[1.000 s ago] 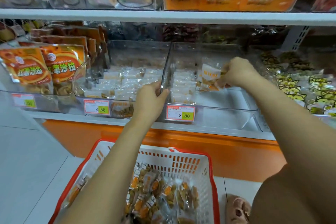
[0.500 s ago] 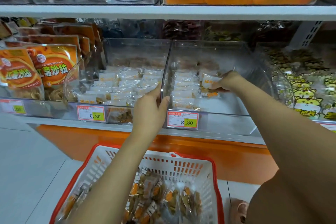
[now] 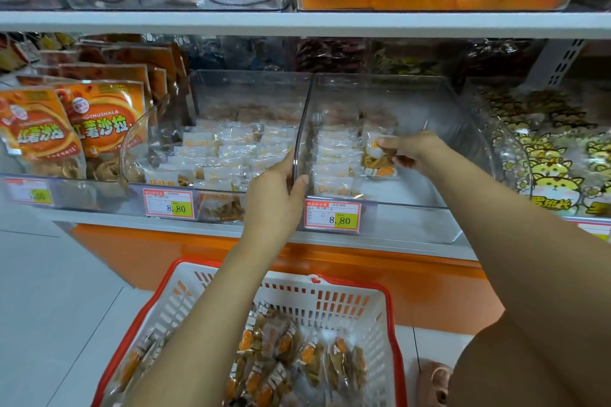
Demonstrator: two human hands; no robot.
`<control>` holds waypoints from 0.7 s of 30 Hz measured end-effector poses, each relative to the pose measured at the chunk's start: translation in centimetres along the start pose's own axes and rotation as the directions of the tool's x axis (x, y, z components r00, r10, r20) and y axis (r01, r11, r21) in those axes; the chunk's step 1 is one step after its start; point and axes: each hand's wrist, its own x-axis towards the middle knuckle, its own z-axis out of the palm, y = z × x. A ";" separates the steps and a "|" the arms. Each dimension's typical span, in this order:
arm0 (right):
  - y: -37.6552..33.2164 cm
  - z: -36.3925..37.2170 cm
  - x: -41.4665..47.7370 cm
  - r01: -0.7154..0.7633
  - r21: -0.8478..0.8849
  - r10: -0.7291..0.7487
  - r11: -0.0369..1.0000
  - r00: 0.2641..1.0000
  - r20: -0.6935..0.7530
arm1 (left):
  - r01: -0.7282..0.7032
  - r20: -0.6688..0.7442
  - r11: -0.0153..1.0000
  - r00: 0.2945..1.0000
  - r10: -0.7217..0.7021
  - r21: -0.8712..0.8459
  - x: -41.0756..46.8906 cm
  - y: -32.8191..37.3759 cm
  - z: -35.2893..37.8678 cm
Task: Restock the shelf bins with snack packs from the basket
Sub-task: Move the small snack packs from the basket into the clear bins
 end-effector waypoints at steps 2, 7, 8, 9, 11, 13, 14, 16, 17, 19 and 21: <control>0.0 0.3 -0.2 -0.001 0.016 0.000 1.000 1.000 0.017 | -0.001 -0.004 1.000 1.000 0.001 -0.001 0.0 0.0 0.0; 0.1 0.7 -0.8 0.030 -0.055 -0.022 0.998 0.990 0.142 | -0.001 -0.008 1.000 1.000 0.001 -0.002 -0.1 0.1 0.1; 0.1 0.7 -0.7 0.043 -0.049 -0.034 0.998 0.986 0.166 | -0.001 -0.007 1.000 1.000 0.001 0.001 -0.1 0.1 0.1; 0.2 0.5 -0.6 0.048 -0.033 -0.041 0.998 0.981 0.187 | 0.000 -0.006 1.000 1.000 0.000 0.005 0.0 0.0 0.1; 0.3 0.1 -0.5 0.045 -0.021 -0.039 0.999 0.975 0.220 | -0.005 -0.006 1.000 1.000 0.005 0.011 0.0 0.0 0.1; 0.3 -0.5 -0.5 0.035 -0.043 -0.023 0.998 0.967 0.255 | -0.010 -0.006 1.000 1.000 0.010 0.011 0.0 -0.1 0.0; 0.2 -0.7 -0.5 0.031 -0.048 -0.017 0.998 0.961 0.276 | -0.011 -0.005 1.000 1.000 0.011 0.013 0.0 -0.2 0.0; 0.2 -0.9 -0.5 0.034 -0.062 -0.012 0.997 0.948 0.319 | -0.016 -0.003 1.000 1.000 0.016 0.021 0.0 -0.2 0.0; 0.2 -1.0 -0.6 0.043 -0.065 -0.019 0.997 0.943 0.332 | -0.017 0.000 1.000 1.000 0.017 0.025 0.0 -0.2 0.0; 0.1 -0.9 -0.8 0.064 -0.067 -0.036 0.996 0.937 0.346 | -0.021 0.005 0.999 1.000 0.021 0.033 0.0 -0.2 0.0; 0.0 -0.8 -1.1 0.083 -0.072 -0.052 0.994 0.933 0.355 | -0.023 0.002 0.999 1.000 0.023 0.038 0.0 -0.2 0.0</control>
